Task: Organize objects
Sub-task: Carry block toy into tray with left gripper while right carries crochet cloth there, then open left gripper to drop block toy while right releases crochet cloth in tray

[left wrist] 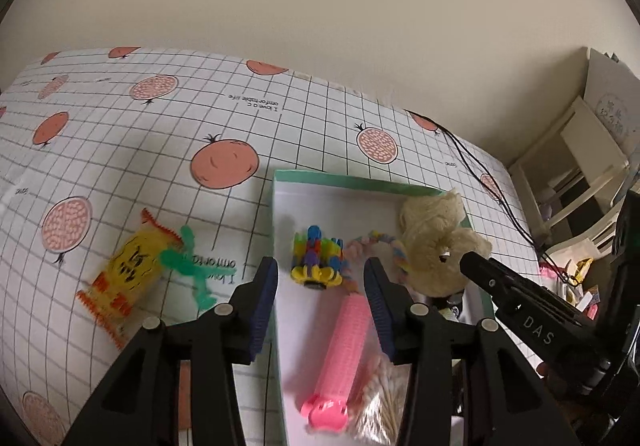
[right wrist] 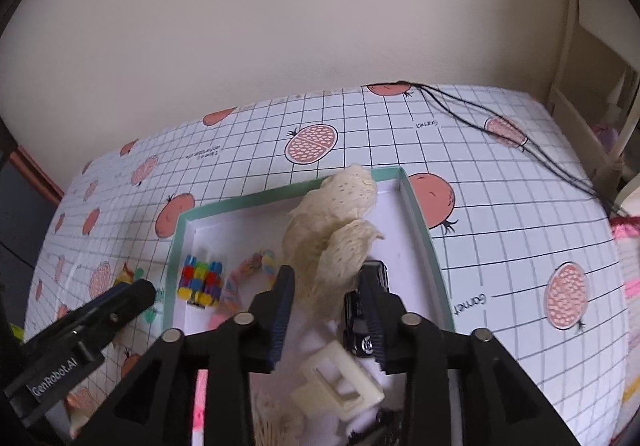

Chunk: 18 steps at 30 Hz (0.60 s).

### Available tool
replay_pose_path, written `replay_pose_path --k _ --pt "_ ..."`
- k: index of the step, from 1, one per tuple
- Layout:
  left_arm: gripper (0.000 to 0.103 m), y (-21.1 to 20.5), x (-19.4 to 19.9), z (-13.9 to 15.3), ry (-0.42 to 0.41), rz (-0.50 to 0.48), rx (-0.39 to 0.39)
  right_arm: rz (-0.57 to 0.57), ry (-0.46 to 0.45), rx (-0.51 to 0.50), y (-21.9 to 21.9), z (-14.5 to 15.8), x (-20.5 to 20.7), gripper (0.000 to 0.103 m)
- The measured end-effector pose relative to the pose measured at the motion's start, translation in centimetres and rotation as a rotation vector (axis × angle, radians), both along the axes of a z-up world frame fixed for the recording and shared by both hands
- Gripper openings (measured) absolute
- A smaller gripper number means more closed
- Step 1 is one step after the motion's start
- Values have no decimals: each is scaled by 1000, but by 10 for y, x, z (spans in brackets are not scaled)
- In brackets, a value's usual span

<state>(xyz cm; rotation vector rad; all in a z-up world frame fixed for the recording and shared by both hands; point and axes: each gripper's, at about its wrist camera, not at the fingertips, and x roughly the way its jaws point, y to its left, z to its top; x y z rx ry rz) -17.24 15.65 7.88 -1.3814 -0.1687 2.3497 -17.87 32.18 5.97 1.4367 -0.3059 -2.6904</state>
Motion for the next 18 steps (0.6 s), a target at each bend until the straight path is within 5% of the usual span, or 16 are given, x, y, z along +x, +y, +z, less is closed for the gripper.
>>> replay_pose_path --k 10,18 --pt "49 -43 40 11 20 68 -42 55 6 47 -19 20 40 38" --pt "69 -92 71 11 28 162 -65 114 4 59 -47 25 54 38"
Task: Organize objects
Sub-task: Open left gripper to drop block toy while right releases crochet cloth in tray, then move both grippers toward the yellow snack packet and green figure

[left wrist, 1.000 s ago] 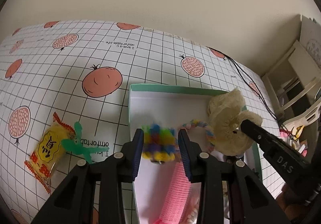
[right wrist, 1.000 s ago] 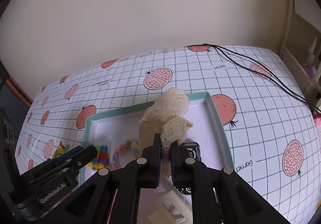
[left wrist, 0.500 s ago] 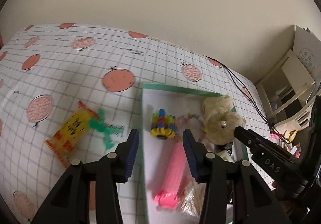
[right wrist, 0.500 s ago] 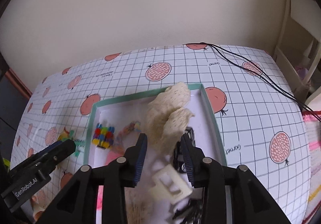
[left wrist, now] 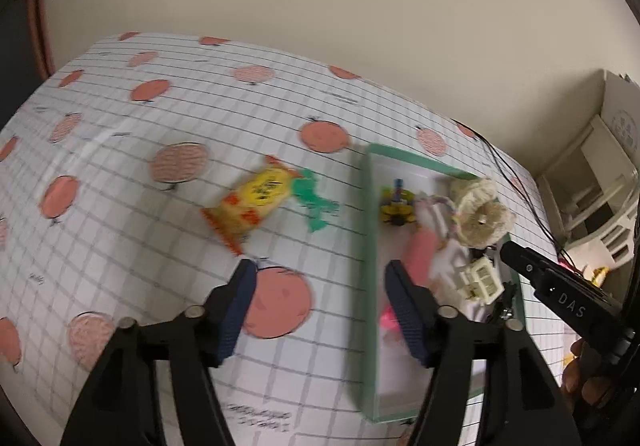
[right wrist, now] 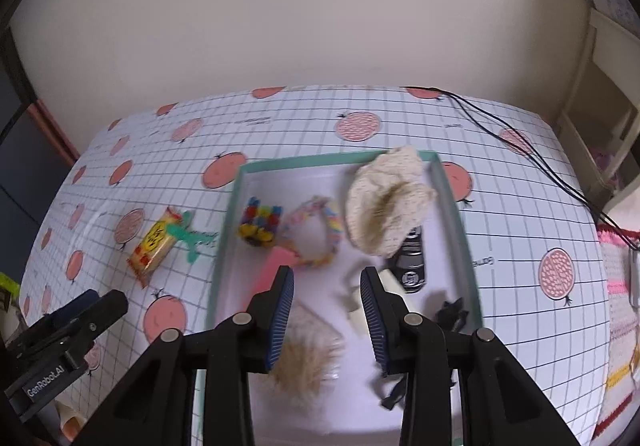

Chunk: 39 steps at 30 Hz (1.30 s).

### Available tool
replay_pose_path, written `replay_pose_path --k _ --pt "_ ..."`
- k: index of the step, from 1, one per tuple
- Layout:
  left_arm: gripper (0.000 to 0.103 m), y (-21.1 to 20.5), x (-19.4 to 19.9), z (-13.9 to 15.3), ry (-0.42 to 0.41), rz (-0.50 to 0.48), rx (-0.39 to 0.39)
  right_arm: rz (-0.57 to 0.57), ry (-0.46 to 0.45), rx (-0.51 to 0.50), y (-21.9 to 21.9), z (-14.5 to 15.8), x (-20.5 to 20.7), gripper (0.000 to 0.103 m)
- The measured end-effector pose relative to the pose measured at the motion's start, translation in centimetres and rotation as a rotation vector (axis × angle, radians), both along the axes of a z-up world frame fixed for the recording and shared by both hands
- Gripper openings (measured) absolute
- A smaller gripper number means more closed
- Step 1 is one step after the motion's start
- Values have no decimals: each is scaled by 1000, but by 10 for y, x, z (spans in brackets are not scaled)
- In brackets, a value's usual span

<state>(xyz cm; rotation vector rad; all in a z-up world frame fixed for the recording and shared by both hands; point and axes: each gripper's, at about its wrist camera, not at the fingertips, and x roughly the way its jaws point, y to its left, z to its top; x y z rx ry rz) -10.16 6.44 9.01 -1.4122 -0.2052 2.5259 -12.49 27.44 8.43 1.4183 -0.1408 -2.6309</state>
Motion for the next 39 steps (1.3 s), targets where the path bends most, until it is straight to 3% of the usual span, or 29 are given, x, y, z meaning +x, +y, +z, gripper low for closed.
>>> replay_pose_path --k 3,6,11,13,20,23,25,28,39 --pt "70 -18 5 1 4 43 -3 23 -8 6 -12 -2 1 38" --pt "83 -36 9 3 21 95 -22 50 -15 23 -25 -3 1 47" --pt "85 -63 14 4 46 166 -63 76 -16 14 -43 -5 1 57" --pt "93 -77 13 2 43 204 -58 100 -14 40 -54 -7 1 59" --pt "94 -112 13 -3 34 308 -63 132 -15 33 -77 -10 0 71" --pt "95 -125 13 -6 27 353 -77 147 -4 33 -88 -10 -1 85" --pt "101 -133 13 -7 22 383 -77 161 7 36 -95 -10 -1 95" --pt "103 -143 14 -10 15 417 -74 166 21 35 -103 -9 -2 103" --pt "103 -160 15 -12 11 451 -37 195 43 10 -131 -3 -7 103"
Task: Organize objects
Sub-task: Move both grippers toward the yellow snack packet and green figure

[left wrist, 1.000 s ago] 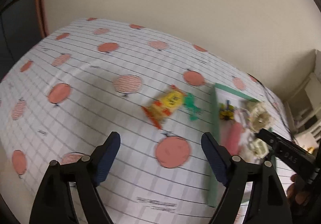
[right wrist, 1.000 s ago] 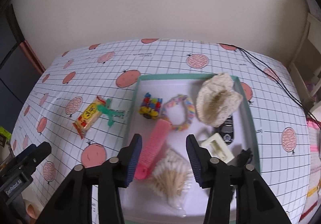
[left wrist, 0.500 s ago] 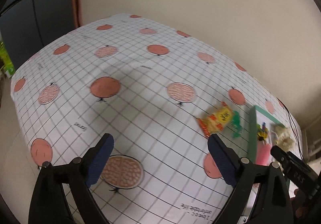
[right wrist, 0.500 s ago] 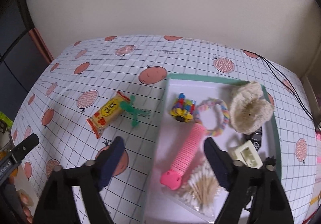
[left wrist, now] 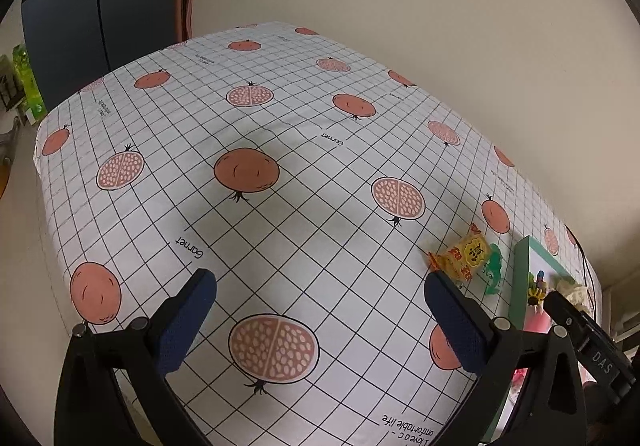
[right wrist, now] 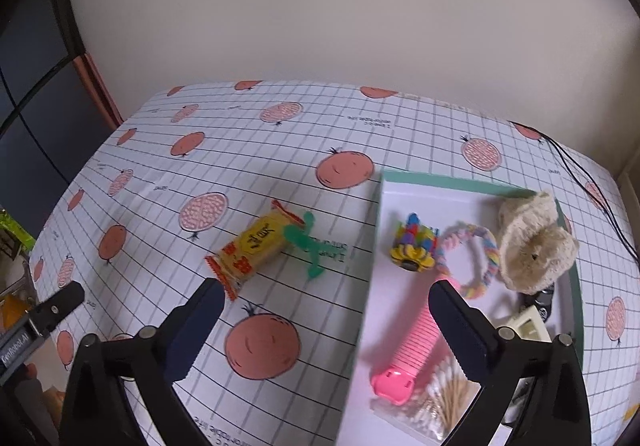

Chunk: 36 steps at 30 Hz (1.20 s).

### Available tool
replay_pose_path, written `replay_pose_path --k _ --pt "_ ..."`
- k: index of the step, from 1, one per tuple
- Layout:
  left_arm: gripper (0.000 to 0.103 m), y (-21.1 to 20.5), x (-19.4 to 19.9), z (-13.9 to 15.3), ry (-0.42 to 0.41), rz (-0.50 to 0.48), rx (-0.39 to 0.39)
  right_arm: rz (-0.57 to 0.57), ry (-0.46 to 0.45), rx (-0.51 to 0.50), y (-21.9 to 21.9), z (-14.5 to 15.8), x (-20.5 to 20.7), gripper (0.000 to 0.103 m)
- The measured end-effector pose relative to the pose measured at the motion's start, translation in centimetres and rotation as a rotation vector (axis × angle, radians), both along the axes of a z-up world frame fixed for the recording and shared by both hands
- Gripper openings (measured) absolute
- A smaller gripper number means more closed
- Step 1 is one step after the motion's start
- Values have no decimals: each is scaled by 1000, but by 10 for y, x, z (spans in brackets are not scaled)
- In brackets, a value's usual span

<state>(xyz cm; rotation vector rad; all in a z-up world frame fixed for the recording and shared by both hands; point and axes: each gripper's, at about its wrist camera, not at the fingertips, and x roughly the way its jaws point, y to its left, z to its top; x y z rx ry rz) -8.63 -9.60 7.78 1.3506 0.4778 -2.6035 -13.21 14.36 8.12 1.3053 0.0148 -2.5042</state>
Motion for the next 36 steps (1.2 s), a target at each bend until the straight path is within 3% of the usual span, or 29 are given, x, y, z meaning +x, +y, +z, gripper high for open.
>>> replay_pose_path --k 18,36 --pt "103 -9 -10 -13 -28 19 21 79 25 -10 -32 14 -13 103" --pt "103 2 -34 -27 -35 4 -5 105 5 -27 -42 0 -39 103"
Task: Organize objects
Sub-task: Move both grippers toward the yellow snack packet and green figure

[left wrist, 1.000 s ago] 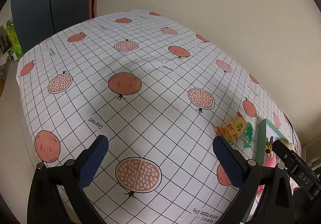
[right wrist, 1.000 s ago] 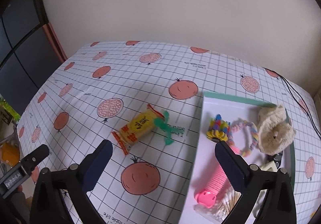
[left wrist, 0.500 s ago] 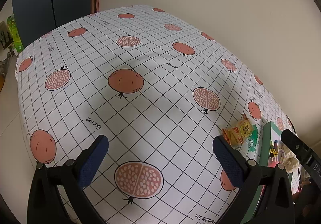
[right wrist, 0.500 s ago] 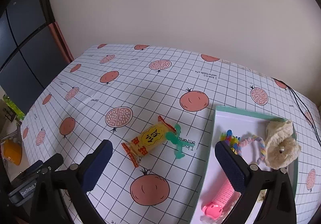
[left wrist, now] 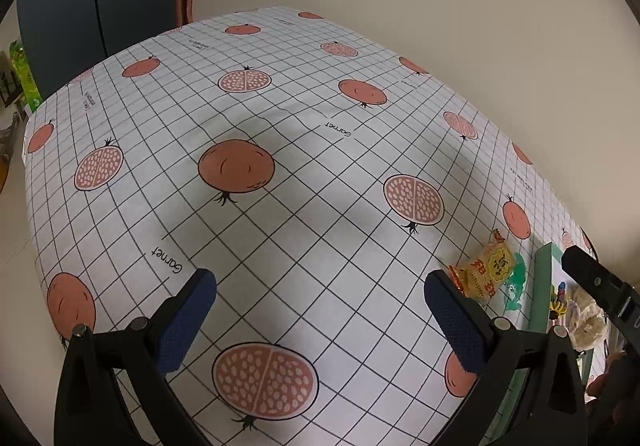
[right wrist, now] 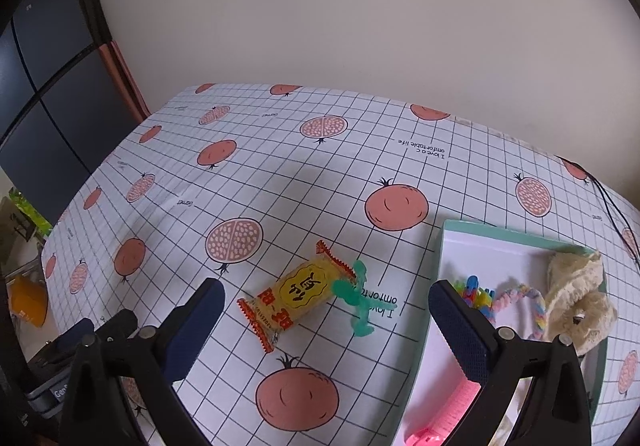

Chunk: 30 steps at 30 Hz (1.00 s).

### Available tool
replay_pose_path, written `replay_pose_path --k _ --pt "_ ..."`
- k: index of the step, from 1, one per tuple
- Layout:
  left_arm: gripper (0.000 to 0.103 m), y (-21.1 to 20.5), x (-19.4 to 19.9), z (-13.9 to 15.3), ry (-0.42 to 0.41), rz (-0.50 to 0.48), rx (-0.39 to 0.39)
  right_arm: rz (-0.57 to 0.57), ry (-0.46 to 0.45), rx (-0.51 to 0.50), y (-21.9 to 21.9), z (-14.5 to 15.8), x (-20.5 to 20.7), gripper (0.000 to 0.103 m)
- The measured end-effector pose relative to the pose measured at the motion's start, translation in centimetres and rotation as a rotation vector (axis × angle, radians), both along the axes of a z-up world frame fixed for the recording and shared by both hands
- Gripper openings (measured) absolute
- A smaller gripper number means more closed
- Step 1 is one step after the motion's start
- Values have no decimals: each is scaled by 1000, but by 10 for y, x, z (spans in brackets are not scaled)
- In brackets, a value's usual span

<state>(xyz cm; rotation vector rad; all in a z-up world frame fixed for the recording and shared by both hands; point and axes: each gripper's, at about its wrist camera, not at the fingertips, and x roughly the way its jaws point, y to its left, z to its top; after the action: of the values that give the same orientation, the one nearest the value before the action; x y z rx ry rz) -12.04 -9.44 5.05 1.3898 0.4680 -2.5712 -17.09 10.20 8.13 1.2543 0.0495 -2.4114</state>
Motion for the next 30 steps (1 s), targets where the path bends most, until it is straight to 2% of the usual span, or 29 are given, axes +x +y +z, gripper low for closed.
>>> replay_pose_path --k 20,25,30 --pt "103 25 -11 -8 -4 -19 -26 20 5 -29 10 2 -8 103" --pt "103 41 -16 -9 -7 -81 -32 20 -4 -39 12 -2 -10 103" --pt "103 69 -23 -8 -2 -170 -78 9 -15 -59 17 -4 -14 103"
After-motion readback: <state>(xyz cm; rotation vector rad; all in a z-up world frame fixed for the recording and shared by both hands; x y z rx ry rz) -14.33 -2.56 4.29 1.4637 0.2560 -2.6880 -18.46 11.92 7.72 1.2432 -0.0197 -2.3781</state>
